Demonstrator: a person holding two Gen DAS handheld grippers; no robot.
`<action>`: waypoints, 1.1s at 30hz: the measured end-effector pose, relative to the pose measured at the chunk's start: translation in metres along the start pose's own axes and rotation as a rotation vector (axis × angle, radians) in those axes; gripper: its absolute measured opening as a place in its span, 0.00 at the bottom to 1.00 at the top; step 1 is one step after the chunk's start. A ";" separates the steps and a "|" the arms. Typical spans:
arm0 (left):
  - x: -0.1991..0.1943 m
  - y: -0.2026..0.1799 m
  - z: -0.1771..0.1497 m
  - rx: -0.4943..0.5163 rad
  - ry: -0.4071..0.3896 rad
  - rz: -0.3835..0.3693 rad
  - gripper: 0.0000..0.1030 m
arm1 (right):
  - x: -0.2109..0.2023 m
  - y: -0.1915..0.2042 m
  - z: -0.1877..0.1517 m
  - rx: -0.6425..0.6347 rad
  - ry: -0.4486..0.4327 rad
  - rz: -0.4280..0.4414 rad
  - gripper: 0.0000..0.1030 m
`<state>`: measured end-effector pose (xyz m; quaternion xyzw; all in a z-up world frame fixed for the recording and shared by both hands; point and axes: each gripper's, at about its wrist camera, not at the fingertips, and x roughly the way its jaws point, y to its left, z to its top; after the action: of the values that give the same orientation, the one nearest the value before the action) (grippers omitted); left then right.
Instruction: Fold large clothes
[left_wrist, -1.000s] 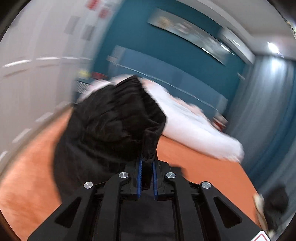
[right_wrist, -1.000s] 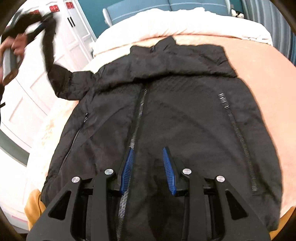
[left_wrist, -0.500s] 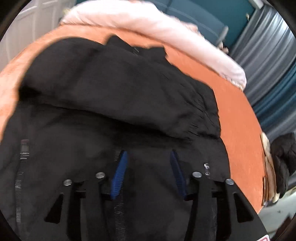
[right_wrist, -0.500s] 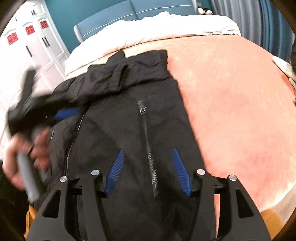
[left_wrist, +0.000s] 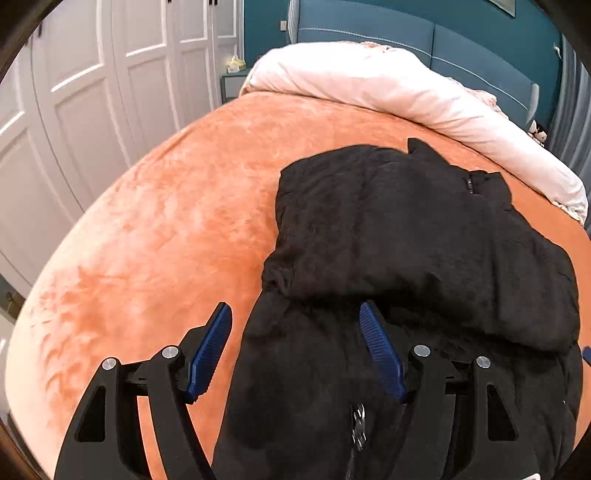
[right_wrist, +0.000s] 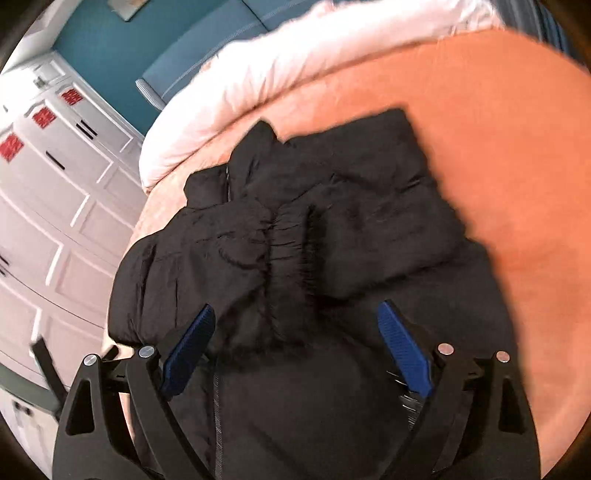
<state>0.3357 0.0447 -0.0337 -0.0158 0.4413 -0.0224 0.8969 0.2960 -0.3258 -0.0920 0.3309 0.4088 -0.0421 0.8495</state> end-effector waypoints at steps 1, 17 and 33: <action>0.008 0.004 0.000 -0.002 0.012 0.007 0.67 | 0.017 0.003 0.003 0.014 0.041 0.002 0.76; 0.062 -0.007 -0.013 0.022 0.070 0.051 0.32 | 0.044 -0.006 0.040 -0.241 -0.008 -0.179 0.06; -0.015 -0.040 0.073 0.030 -0.146 -0.113 0.45 | -0.015 0.118 0.067 -0.482 -0.159 -0.112 0.13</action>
<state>0.3831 0.0067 0.0247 -0.0290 0.3729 -0.0785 0.9241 0.3715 -0.2773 0.0110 0.0914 0.3568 -0.0164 0.9296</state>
